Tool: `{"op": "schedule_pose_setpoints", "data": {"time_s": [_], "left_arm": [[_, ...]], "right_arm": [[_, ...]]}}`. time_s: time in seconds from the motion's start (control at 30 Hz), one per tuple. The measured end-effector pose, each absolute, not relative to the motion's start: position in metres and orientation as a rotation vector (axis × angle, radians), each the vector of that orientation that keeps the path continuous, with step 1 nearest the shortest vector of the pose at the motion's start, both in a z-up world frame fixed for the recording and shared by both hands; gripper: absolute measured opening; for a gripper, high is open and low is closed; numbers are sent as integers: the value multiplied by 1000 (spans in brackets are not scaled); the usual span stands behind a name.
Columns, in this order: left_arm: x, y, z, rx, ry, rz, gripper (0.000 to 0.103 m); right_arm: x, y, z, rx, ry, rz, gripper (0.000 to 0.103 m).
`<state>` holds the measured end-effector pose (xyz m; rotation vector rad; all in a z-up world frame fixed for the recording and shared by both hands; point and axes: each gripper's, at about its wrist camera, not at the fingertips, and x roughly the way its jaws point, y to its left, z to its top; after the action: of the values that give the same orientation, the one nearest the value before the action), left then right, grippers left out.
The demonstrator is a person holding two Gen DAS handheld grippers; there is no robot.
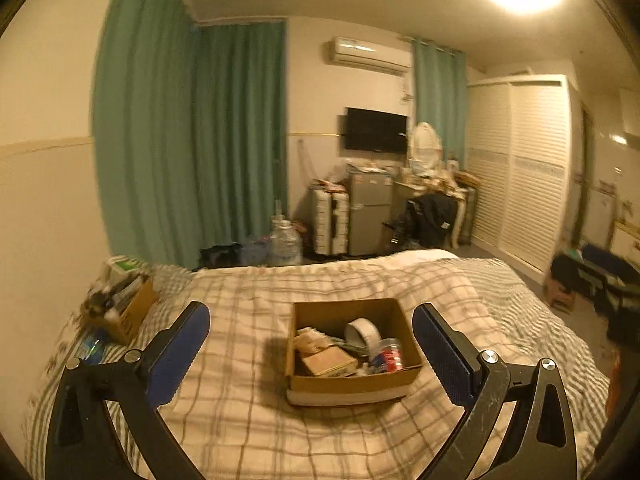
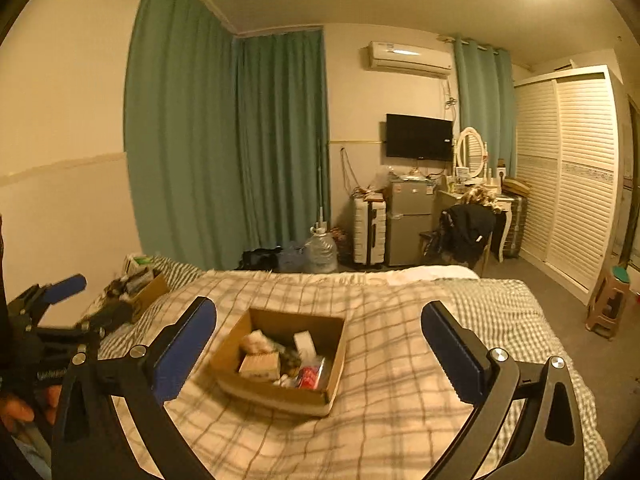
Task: Organize objects
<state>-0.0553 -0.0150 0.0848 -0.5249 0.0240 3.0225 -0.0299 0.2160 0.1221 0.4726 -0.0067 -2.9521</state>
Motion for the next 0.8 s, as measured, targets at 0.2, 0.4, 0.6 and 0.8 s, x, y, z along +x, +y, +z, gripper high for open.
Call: {"op": "schedule_pose_setpoints", "data": {"time_s": [0.2,0.4,0.6,0.8], "left_arm": [[-62,-14,45,-529,41,3117,103],[-66,-13,10,-480,-35,3128,103],[-68,-8,-24,-454,-14,3171,103],[-72,0,-45,-478,27,3168,103]], "right_arm": [[-49,201,57,550,122,-3030,103],[-76,209,6,576,83,-3055,103],[-85,209,-33,520,117,-3100,103],[-81,206,-40,460,118,-3108,103]]}}
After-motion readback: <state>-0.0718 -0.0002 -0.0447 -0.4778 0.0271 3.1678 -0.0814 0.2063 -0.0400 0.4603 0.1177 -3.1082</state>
